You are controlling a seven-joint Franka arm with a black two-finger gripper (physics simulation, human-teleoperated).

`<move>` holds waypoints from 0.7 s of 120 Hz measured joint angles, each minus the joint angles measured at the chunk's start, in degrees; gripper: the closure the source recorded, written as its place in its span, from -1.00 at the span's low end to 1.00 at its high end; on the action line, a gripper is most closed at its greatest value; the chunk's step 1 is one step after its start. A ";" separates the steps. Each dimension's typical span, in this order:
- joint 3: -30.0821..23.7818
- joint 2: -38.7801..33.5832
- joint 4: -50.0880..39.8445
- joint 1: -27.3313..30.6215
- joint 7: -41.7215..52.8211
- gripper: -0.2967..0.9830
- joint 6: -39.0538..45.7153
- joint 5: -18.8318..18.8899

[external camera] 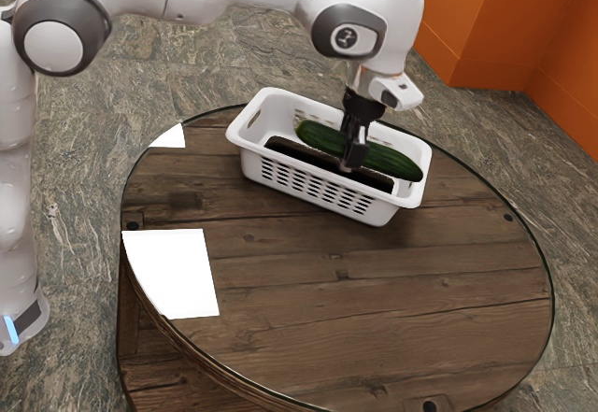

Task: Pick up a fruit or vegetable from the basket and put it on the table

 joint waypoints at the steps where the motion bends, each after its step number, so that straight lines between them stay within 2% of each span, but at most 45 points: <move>1: -0.18 0.03 0.00 -0.02 -0.17 0.34 0.00 0.00; 29: -1.92 3.98 -0.15 -0.37 -4.54 0.32 1.36 -0.03; 60: -2.65 5.00 -0.11 -3.96 -8.19 0.32 3.66 -0.12; 73: -2.73 5.13 -0.11 -3.90 -9.28 -0.10 3.99 -0.67; 84: -2.68 5.33 -0.12 -3.83 -9.85 -0.31 4.14 -1.56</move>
